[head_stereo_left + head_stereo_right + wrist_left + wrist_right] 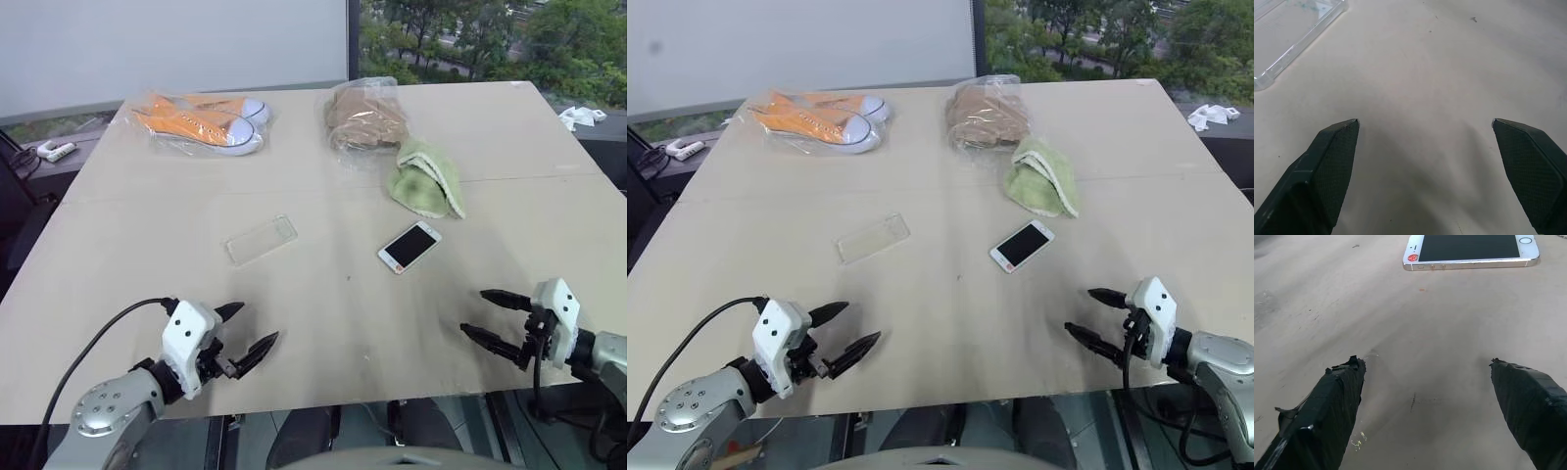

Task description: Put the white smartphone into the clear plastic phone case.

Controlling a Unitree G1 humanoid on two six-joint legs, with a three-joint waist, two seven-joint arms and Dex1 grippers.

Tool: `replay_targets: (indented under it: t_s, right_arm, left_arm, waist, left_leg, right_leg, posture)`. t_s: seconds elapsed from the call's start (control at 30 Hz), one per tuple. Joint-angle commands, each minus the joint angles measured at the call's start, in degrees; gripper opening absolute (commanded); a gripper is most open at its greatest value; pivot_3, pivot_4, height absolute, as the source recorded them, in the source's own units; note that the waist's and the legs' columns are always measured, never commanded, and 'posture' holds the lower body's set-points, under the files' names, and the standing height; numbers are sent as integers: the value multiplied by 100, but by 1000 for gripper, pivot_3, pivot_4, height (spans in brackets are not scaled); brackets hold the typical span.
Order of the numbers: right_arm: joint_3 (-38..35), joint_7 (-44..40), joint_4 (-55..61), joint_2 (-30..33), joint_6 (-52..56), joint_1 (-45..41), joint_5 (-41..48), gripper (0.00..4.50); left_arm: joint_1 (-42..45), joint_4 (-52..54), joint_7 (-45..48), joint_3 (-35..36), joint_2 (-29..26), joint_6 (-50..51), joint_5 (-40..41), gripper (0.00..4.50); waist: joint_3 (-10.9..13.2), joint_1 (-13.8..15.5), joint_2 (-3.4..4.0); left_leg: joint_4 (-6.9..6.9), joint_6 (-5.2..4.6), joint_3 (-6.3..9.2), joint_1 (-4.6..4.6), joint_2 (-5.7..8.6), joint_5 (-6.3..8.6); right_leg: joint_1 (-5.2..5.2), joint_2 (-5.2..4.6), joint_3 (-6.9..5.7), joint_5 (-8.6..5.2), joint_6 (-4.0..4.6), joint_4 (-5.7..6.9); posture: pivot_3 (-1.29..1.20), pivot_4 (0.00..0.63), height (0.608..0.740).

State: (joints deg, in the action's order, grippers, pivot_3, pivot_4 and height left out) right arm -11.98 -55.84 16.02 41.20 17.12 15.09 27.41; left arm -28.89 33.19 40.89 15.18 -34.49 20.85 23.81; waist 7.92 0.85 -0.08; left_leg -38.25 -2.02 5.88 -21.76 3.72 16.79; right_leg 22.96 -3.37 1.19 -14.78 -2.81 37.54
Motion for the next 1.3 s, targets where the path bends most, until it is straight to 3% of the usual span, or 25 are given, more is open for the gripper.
replay_targets:
  t_s: [0.03,0.73,0.97,1.3]
  right_arm:
    - [-159,5,197,-44,-159,-38,81,4419]
    - [-103,5,258,-99,-141,-187,146,4419]
    - [164,-71,740,-100,237,-493,507,4419]
    - [956,423,1994,-312,1112,-1483,1085,4419]
  left_arm:
    - [18,249,22,35,-30,-145,-5,4500]
    - [217,55,14,0,7,-371,-38,4500]
    - [1201,-629,-28,-151,-61,-279,-163,4500]
    - [3557,-2957,211,-984,-160,-526,-877,4500]
  waist:
    - [0,1,0]
    - [0,2,0]
    - [1,0,0]
    - [8,-13,-11]
  left_leg:
    - [0,0,0,0,0,0]
    - [0,0,0,0,0,0]
    - [0,2,3,2,0,-1]
    - [-3,27,12,0,4,-16]
  right_leg:
    - [0,0,0,0,0,0]
    - [0,0,0,0,0,-1]
    - [-1,2,-6,0,0,2]
    - [1,4,-12,1,-1,4]
  posture:
    - [0,150,740]
    - [0,150,740]
    - [0,150,740]
    - [0,150,740]
